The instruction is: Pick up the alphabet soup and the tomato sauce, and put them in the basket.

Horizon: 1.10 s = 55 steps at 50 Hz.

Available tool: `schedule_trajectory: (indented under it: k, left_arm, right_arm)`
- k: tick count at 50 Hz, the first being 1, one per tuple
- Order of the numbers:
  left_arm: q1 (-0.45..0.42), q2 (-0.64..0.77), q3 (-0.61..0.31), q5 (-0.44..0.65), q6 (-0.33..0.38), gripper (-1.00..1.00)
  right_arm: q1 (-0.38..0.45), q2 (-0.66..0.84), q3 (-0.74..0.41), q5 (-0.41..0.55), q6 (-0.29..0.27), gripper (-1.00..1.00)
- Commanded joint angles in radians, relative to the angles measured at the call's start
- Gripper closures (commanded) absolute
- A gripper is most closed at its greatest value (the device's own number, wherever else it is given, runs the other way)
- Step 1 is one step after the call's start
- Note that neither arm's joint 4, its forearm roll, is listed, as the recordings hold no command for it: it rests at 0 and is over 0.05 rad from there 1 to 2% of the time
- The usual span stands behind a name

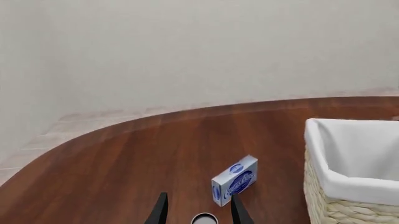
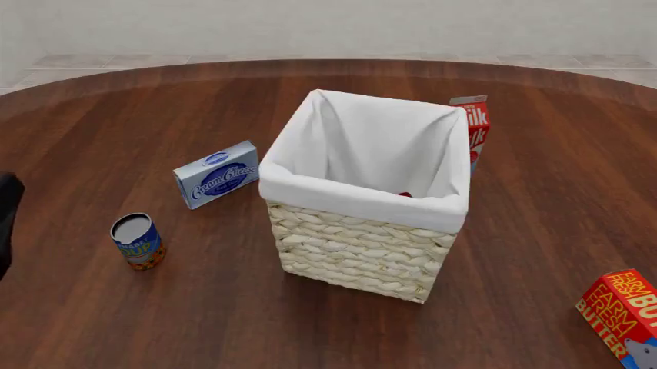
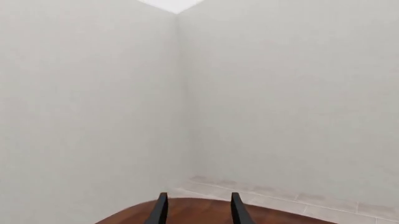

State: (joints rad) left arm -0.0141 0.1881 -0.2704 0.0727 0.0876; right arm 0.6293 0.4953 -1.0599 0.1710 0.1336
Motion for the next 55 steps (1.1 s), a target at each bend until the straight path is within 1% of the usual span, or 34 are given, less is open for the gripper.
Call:
schedule_trajectory:
  k: [1, 3, 4, 5, 6, 7, 8, 10, 13, 14, 15, 17, 18, 20, 21, 23, 24, 25, 26, 28, 29, 31, 32, 34, 35, 37, 39, 41, 42, 43, 45, 46, 49, 55]
  left_arm:
    - [-0.028, 0.059, -0.107, 0.049, 0.02, -1.0]
    - [-0.037, 0.1, -0.12, 0.046, 0.048, -1.0]
    - [-0.049, 0.106, -0.138, 0.056, 0.038, -1.0]
    - [-0.052, 0.118, -0.143, 0.058, 0.052, -1.0]
    - [-0.046, 0.132, -0.152, 0.061, 0.046, -1.0]
    - [-0.044, 0.162, -0.169, 0.069, 0.017, -1.0]
    - [-0.042, 0.169, -0.181, 0.075, 0.009, -1.0]
    - [-0.037, 0.196, -0.196, 0.079, 0.039, -1.0]
    - [-0.038, 0.208, -0.225, 0.1, 0.007, -1.0]
    - [-0.025, 0.25, -0.252, 0.121, 0.031, -1.0]
    - [-0.025, 0.25, -0.252, 0.121, 0.031, -1.0]
    - [-0.029, 0.265, -0.287, 0.148, -0.029, -1.0]
    - [0.003, 0.297, -0.308, 0.157, -0.01, -1.0]
    - [0.008, 0.312, -0.346, 0.174, -0.039, -1.0]
    - [0.015, 0.333, -0.361, 0.183, -0.031, -1.0]
    - [0.022, 0.349, -0.39, 0.195, -0.04, -1.0]
    - [0.031, 0.385, -0.413, 0.211, -0.063, -1.0]
    - [0.043, 0.406, -0.417, 0.213, 0.0, -1.0]
    - [0.013, 0.389, -0.432, 0.221, 0.064, -1.0]
    - [0.036, 0.466, -0.462, 0.246, 0.027, -1.0]
    - [0.026, 0.466, -0.487, 0.255, -0.016, -1.0]
    - [0.02, 0.48, -0.498, 0.256, 0.086, -1.0]
    - [0.014, 0.491, -0.517, 0.27, 0.052, -1.0]
    - [0.015, 0.512, -0.532, 0.282, 0.058, -1.0]
    - [0.016, 0.544, -0.552, 0.308, 0.043, -1.0]
    - [0.009, 0.547, -0.555, 0.312, 0.044, -1.0]
    - [0.005, 0.575, -0.554, 0.334, 0.08, -1.0]
    - [0.002, 0.599, -0.572, 0.35, 0.035, -1.0]
    - [0.003, 0.608, -0.576, 0.36, 0.054, -1.0]
    - [0.003, 0.608, -0.576, 0.36, 0.054, -1.0]
    - [0.004, 0.632, -0.582, 0.38, 0.08, -1.0]
    - [-0.004, 0.642, -0.592, 0.392, 0.053, -1.0]
    - [0.0, 0.685, -0.613, 0.426, 0.068, -1.0]
    - [-0.037, 0.727, -0.659, 0.476, 0.031, -1.0]
  right_arm:
    - [-0.001, -0.001, 0.006, -0.018, 0.018, -1.0]
    - [0.001, -0.002, 0.008, -0.02, 0.02, -1.0]
    - [0.002, -0.001, 0.008, -0.025, 0.024, -1.0]
    - [0.004, -0.001, 0.008, -0.024, 0.022, -1.0]
    - [0.005, -0.002, 0.007, -0.025, 0.023, -1.0]
    - [0.007, -0.002, 0.008, -0.026, 0.026, -1.0]
    - [0.007, -0.005, 0.009, -0.025, 0.024, -1.0]
    - [0.012, -0.013, 0.01, -0.018, 0.026, -1.0]
    - [0.013, -0.017, 0.011, -0.014, 0.03, -1.0]
    - [0.014, -0.022, 0.013, -0.012, 0.031, -1.0]
    - [0.014, -0.022, 0.013, -0.012, 0.031, -1.0]
    - [0.019, -0.032, 0.016, -0.012, 0.035, -1.0]
    - [0.018, -0.029, 0.019, -0.013, 0.036, -1.0]
    - [0.021, -0.028, 0.022, -0.016, 0.037, -1.0]
    - [0.022, -0.027, 0.021, -0.015, 0.036, -1.0]
    - [0.024, -0.028, 0.021, -0.015, 0.037, -1.0]
    - [0.026, -0.029, 0.02, -0.013, 0.037, -1.0]
    - [0.028, -0.03, 0.02, -0.012, 0.036, -1.0]
    - [0.027, -0.033, 0.022, -0.013, 0.042, -1.0]
    - [0.026, -0.034, 0.024, -0.015, 0.046, -1.0]
    - [0.03, -0.037, 0.026, -0.016, 0.053, -1.0]
    - [0.035, -0.041, 0.027, -0.01, 0.049, -1.0]
    - [0.039, -0.045, 0.025, -0.007, 0.051, -1.0]
    - [0.041, -0.047, 0.023, -0.005, 0.053, -1.0]
    - [0.043, -0.05, 0.025, -0.005, 0.053, -1.0]
    - [0.042, -0.05, 0.027, -0.007, 0.055, -1.0]
    - [0.039, -0.049, 0.034, -0.014, 0.06, -1.0]
    - [0.037, -0.047, 0.035, -0.016, 0.06, -1.0]
    - [0.038, -0.046, 0.035, -0.019, 0.062, -1.0]
    - [0.038, -0.046, 0.035, -0.019, 0.062, -1.0]
    - [0.035, -0.047, 0.035, -0.02, 0.065, -1.0]
    - [0.034, -0.048, 0.036, -0.02, 0.066, -1.0]
    - [0.027, -0.047, 0.05, -0.033, 0.077, -1.0]
    - [0.025, -0.044, 0.061, -0.043, 0.091, -1.0]
